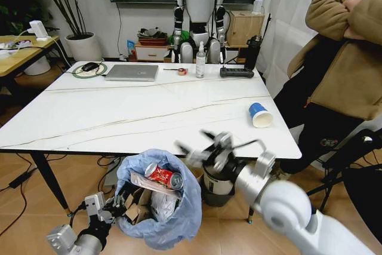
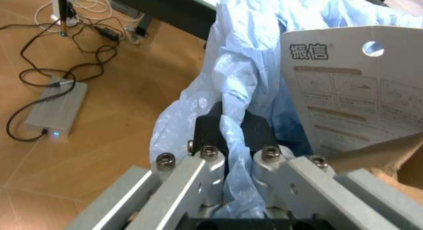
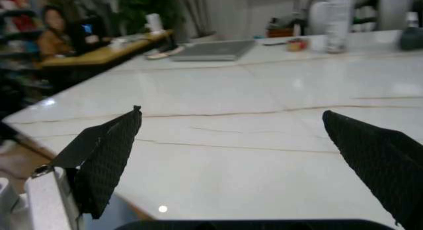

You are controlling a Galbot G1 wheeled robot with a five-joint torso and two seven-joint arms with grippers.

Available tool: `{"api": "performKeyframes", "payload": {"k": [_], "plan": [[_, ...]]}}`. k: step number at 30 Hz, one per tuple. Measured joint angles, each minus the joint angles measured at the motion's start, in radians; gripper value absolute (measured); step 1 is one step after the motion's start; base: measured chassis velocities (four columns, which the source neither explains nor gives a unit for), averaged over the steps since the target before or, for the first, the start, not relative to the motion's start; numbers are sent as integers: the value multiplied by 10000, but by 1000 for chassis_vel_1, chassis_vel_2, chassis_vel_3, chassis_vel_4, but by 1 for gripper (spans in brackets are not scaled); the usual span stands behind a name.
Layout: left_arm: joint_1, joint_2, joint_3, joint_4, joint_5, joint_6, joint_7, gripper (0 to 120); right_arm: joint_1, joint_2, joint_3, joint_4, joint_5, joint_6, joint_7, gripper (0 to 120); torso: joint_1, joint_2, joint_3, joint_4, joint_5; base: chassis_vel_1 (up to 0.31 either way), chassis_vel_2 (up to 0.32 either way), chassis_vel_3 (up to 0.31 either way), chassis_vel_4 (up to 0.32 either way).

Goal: Pick up the trash bin and place the trash from the table into it.

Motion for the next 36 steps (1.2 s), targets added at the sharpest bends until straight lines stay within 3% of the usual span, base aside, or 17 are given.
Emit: {"api": "performKeyframes", "payload": {"k": [8, 26, 31, 36], "plan": [[51, -3, -42, -66, 5, -8, 3, 0, 579, 357, 917, -1547, -339, -1952, 2095, 100, 0, 0, 0, 1, 1, 0, 0, 0, 0], [192, -159, -187, -189, 43, -37, 13, 0, 1776, 418, 933, -3848, -312, -1450, 1251, 100, 0, 0, 0, 0, 1, 0, 0, 0, 0], [222, -214, -187, -217, 74, -40, 17, 0, 2376, 527, 791, -4494, -314, -1247, 1030, 90, 0, -1, 0, 4, -1, 0, 0, 0, 0], [248, -225, -198, -237, 92, -46, 23, 0, 2602, 487, 784, -4883, -279, -1146, 920, 70, 0, 0, 0, 1, -1, 0, 0, 0, 0]]}}
